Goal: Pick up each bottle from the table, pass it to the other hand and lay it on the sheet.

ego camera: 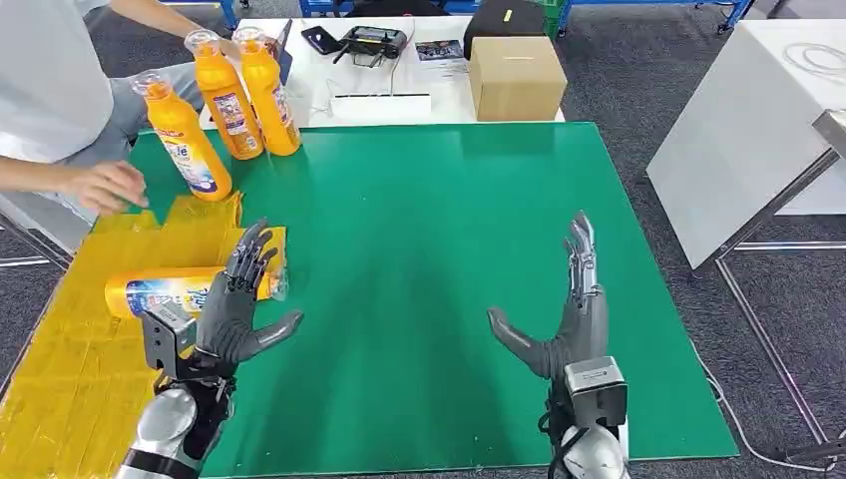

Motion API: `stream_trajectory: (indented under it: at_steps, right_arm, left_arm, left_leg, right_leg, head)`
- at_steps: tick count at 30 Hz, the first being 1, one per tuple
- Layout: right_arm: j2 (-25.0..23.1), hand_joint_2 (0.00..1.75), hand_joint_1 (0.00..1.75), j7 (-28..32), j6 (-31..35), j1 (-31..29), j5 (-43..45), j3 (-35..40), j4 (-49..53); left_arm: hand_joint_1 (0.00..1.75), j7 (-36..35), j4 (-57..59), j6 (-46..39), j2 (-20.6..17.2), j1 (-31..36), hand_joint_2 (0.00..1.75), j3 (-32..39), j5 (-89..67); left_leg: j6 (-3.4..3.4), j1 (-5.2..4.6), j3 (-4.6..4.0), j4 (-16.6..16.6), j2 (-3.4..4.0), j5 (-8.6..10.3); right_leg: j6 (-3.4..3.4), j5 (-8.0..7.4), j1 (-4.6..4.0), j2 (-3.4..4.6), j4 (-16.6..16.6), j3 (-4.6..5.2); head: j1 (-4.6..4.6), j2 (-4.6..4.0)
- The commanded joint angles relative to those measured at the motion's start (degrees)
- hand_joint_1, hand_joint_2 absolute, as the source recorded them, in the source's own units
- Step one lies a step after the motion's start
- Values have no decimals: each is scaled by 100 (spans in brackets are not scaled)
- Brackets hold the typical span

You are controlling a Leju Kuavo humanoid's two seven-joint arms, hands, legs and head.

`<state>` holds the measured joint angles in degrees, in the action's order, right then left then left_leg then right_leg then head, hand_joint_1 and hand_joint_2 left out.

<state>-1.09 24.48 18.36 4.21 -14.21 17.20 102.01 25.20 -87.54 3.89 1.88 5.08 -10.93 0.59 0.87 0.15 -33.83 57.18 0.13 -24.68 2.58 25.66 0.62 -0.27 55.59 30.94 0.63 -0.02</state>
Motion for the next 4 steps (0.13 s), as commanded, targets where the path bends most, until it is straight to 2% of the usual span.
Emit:
stream_trajectory:
  at_steps: [1, 4]
  right_arm:
    - [-93, 175, 0, 17, 70, 259, -12, -124, -21]
    - [-111, 175, 0, 7, 95, 354, 26, -117, 16]
  left_arm:
    - [0, 20, 34, -326, 183, -171, 175, -224, -170]
    - [0, 49, 64, -550, 201, -201, 175, -251, -162]
  left_leg:
    - [-2, 2, 15, -3, -4, -7]
    - [-2, 4, 15, -3, -9, -6]
  right_leg:
    - [-4, 6, -3, -2, -7, -17]
    - [-5, 6, -4, -7, -9, -21]
  head:
    - [-2, 0]
    - [-2, 0]
